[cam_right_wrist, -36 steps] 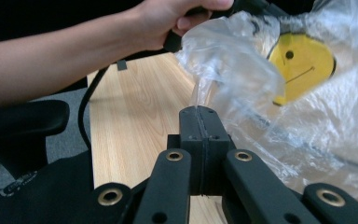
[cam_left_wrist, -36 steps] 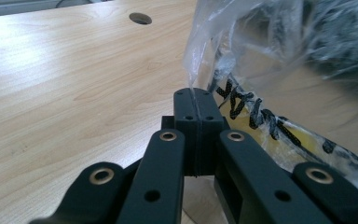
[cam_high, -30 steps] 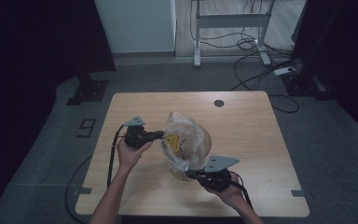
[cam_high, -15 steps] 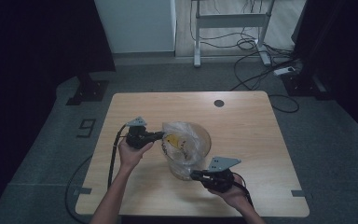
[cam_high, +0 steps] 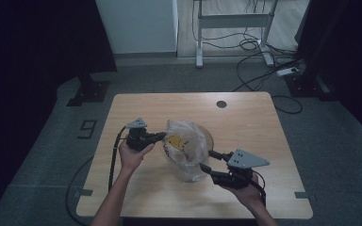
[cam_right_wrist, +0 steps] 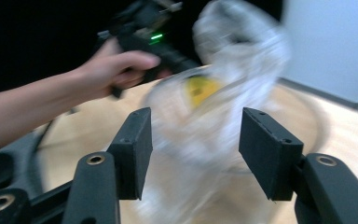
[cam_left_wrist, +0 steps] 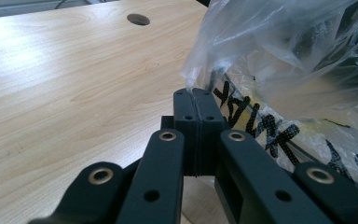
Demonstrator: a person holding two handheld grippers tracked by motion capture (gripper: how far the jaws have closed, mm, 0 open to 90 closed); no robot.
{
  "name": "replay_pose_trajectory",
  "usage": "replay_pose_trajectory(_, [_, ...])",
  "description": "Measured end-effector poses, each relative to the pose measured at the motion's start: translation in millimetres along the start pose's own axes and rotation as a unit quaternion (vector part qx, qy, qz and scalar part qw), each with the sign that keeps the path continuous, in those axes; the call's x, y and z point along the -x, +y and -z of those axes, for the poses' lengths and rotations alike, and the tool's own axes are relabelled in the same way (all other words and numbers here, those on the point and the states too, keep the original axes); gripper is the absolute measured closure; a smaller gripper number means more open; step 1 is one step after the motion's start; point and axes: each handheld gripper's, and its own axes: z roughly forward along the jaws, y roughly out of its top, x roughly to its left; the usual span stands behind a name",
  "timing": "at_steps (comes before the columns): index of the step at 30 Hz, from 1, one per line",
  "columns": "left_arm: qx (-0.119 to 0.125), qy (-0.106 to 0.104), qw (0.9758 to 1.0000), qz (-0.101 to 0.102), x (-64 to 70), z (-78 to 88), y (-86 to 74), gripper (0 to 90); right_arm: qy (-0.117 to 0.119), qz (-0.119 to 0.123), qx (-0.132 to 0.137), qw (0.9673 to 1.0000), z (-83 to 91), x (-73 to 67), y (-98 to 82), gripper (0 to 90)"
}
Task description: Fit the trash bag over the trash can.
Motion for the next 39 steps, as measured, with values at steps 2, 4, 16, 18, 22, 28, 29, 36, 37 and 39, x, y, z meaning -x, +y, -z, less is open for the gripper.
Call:
replay_pose_trajectory(2, [0.0, -0.001, 1.0, 0.0, -0.1, -0.1, 0.1, 89.6, -0.02, -0.003, 0.0, 0.9998, -4.8, 6.1, 7.5, 43.3])
replay_pose_trajectory(4, [0.002, -0.001, 1.0, 0.0, -0.4, 0.0, 0.2, 89.6, -0.035, -0.007, -0.003, 0.9994, -12.6, 13.9, 14.7, 43.0])
replay_pose_trajectory(16, [0.018, -0.001, 0.9998, -0.008, -0.8, 4.7, -2.2, 89.8, -0.071, -0.048, -0.029, 0.9959, -31.0, 52.2, 13.9, 89.3])
replay_pose_trajectory(18, [0.018, 0.0, 0.9998, -0.008, -0.4, 4.0, -2.4, 89.8, -0.082, -0.054, -0.034, 0.9946, -29.6, 57.6, 9.7, 89.3])
replay_pose_trajectory(22, [0.018, 0.001, 0.9998, -0.008, 0.3, 2.7, -2.3, 89.8, -0.098, -0.065, -0.044, 0.9921, -28.5, 68.3, 2.4, 89.4])
replay_pose_trajectory(28, [0.017, 0.001, 0.9998, -0.008, 0.7, 1.3, -1.8, 89.8, -0.105, -0.087, -0.053, 0.9893, -27.9, 77.6, -12.5, 89.4])
replay_pose_trajectory(29, [0.016, 0.001, 0.9998, -0.009, 1.1, 1.2, -1.5, 89.8, -0.106, -0.09, -0.053, 0.9888, -28.2, 78.8, -14.5, 89.4])
replay_pose_trajectory(36, [0.016, -0.001, 0.9999, -0.006, -0.1, 0.7, -1.2, 89.8, -0.098, -0.123, -0.062, 0.9855, -34.7, 90.7, -24.7, 89.4])
replay_pose_trajectory(37, [0.016, -0.001, 0.9999, -0.006, -0.1, 0.7, -1.2, 89.8, -0.098, -0.123, -0.062, 0.9855, -34.7, 90.7, -24.7, 89.4])
replay_pose_trajectory(39, [0.015, -0.002, 0.9999, -0.005, -0.9, -0.7, -1.3, 89.8, -0.091, -0.134, -0.063, 0.9847, -39.5, 94.7, -27.1, 89.4])
